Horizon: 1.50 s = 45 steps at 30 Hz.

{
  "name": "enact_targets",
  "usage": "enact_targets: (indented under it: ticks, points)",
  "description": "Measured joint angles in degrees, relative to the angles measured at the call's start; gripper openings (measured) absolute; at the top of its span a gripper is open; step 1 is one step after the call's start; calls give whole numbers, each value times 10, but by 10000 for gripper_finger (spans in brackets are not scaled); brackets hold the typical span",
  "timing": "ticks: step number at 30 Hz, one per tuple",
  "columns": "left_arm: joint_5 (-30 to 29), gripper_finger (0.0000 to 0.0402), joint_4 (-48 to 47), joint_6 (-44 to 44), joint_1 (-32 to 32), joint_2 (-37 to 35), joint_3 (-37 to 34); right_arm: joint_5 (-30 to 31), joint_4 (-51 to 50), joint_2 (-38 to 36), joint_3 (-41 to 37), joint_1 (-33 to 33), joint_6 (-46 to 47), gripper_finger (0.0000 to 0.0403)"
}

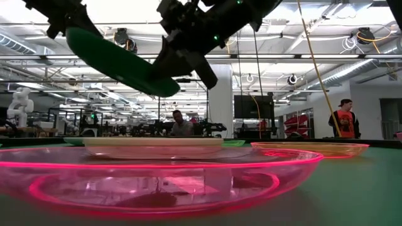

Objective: Stack plastic plates
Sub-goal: Stack the dark green plate on the light blue plate

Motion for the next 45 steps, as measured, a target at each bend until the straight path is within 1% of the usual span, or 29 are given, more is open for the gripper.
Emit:
enact_targets:
  ticks: [3, 5, 10, 12, 14, 16, 20, 23, 26, 29, 32, 35, 38, 42, 45]
  points:
    - [2, 108, 2, -3, -2, 16, 9, -42, 11, 0, 0, -15, 0, 8]
    - [14, 108, -4, 5, -8, 24, 9, -58, 13, 0, 0, -25, 12, 8]
    - [45, 108, -42, 60, -22, 37, 9, -63, 10, 0, 0, -34, 19, 8]
    - [57, 108, -42, 74, -29, 39, 9, -83, 1, 0, 0, -38, 9, 8]
    - [79, 108, -37, 99, -37, 39, 9, -116, -4, 0, 0, -44, 8, 8]
    - [108, 108, -33, 132, -48, 41, 9, -133, -8, 0, 0, -52, 9, 8]
    - [151, 113, -32, 177, -76, 61, 9, -135, -17, 0, 0, -58, 11, 8]
    - [161, 140, -37, 205, -98, 89, 9, -137, -18, 0, 0, -59, 11, 8]
    - [158, 187, -45, 234, -115, 121, 9, -139, -28, 0, 0, -59, 8, 8]
    - [138, 231, -49, 261, -128, 143, 9, -139, -38, 1, -1, -60, 6, 8]
    - [137, 253, -46, 300, -138, 156, 9, -140, -50, 1, -1, -60, 4, 8]
    - [138, 254, -47, 329, -145, 155, 9, -139, -54, 1, -1, -60, 5, 8]
    - [157, 244, -56, 354, -150, 152, 13, -139, -54, 1, -1, -60, 2, 9]
    - [168, 220, -110, 350, -157, 151, 57, -136, -47, 0, 0, -60, -9, 9]
    - [208, 204, -138, 337, -163, 151, 95, -135, -47, -1, 0, -60, -9, 9]
